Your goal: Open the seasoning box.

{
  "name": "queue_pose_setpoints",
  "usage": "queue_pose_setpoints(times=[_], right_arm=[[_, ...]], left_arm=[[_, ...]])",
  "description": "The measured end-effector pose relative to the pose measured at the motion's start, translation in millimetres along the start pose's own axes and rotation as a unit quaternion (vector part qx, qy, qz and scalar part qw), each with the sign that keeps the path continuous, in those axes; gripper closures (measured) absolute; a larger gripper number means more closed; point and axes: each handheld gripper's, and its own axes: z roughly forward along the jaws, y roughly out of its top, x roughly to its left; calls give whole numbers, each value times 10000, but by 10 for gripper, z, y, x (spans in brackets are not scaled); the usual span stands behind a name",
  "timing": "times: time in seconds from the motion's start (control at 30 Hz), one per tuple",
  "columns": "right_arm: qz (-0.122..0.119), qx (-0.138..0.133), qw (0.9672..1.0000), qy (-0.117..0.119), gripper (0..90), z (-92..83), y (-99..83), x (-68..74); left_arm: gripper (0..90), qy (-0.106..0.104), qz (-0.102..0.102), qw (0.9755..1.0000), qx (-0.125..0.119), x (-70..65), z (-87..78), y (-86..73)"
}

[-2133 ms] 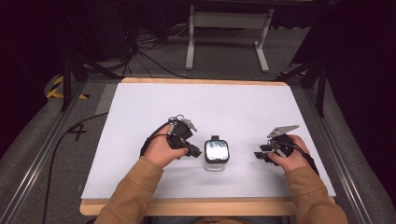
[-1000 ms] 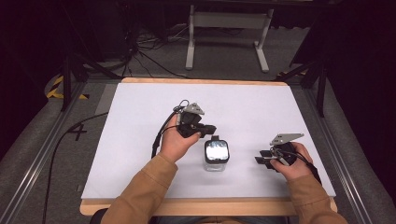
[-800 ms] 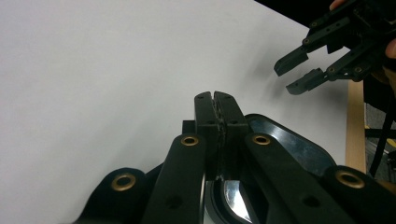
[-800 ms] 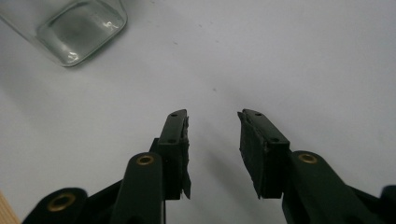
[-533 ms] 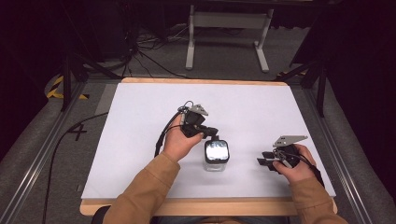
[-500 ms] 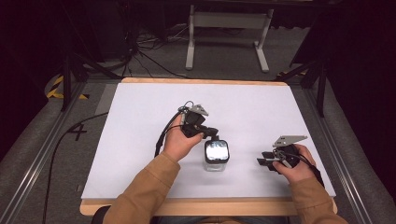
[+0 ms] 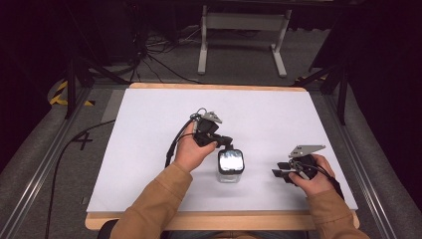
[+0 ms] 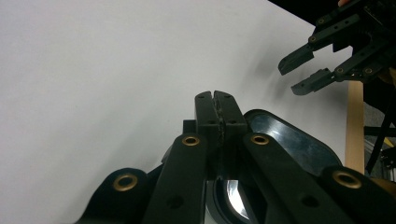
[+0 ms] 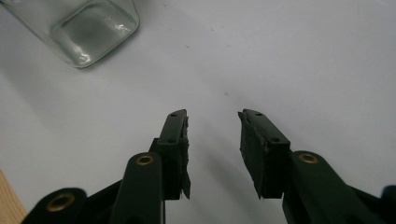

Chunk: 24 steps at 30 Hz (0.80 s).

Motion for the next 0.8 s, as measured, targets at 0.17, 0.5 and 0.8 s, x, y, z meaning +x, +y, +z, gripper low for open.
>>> queue_pose_setpoints(times=[0.17,0.5,0.8], right_arm=[[-70,-56,9999,47,626,-7,34,56],[-253,-461,9958,746,818,-34,190,318],[-471,-952,9876,1154,894,-8,323,552]], left_arm=[[900,5,-9,10000,-31,6,6,-2],[900,-40,-63,10000,-62,18,12,-8],[899,-56,-71,9999,-54,33,14,-11]])
